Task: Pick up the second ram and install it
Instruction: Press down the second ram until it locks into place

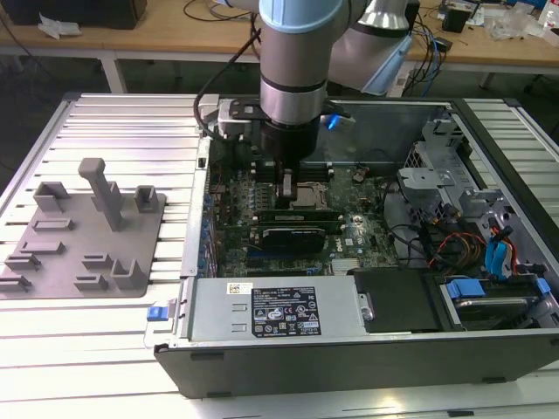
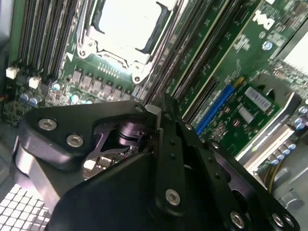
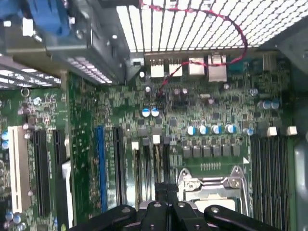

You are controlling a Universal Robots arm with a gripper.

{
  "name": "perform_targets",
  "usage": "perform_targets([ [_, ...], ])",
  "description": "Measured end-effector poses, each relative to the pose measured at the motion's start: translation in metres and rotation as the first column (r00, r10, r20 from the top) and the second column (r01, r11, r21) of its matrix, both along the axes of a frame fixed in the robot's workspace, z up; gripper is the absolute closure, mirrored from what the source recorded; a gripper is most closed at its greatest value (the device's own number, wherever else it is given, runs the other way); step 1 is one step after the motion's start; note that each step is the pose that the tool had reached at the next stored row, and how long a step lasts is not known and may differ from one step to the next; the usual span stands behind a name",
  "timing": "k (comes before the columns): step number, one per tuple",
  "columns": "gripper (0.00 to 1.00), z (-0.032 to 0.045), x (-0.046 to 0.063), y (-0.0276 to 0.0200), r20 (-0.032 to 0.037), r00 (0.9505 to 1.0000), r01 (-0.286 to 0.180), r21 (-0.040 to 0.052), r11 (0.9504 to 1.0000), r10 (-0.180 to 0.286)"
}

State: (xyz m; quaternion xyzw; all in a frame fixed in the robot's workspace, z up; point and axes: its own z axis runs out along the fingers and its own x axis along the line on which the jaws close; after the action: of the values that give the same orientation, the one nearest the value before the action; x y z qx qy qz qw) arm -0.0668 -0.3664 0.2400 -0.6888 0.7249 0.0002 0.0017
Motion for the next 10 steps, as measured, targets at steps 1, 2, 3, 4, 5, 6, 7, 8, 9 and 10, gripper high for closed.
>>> perform_targets([
  [1,0.92,-0.0009,-0.0015,-0.0001,0.0001,1.0000,0.000,-0.0001,1.0000,0.000],
  [2,0.92,-0.0021,-0.0028,-0.0001,0.0002,1.0000,0.000,-0.0002,1.0000,0.000],
  [3,0.92,-0.0039,-0.0048,-0.0001,0.0002,1.0000,0.000,-0.0002,1.0000,0.000],
  [4,0.92,-0.0042,-0.0053,-0.0001,0.0001,1.0000,0.000,-0.0003,1.0000,0.000],
  [5,0.92,-0.0042,-0.0053,-0.0001,0.0002,1.0000,0.000,-0.0002,1.0000,0.000],
  [6,0.92,-0.0048,-0.0053,0.0000,0.0005,1.0000,0.000,0.0003,1.0000,0.000],
  [7,0.92,-0.0069,-0.0054,-0.0001,0.0000,1.0000,0.000,-0.0003,1.0000,0.000],
  [8,0.92,-0.0072,-0.0054,-0.0001,-0.0001,1.0000,0.000,-0.0004,1.0000,0.000],
  [9,0.92,-0.0081,-0.0054,-0.0001,0.0002,1.0000,0.000,0.0000,1.0000,0.000],
  [10,0.92,-0.0088,-0.0054,-0.0001,0.0000,1.0000,0.000,-0.0004,1.0000,0.000],
])
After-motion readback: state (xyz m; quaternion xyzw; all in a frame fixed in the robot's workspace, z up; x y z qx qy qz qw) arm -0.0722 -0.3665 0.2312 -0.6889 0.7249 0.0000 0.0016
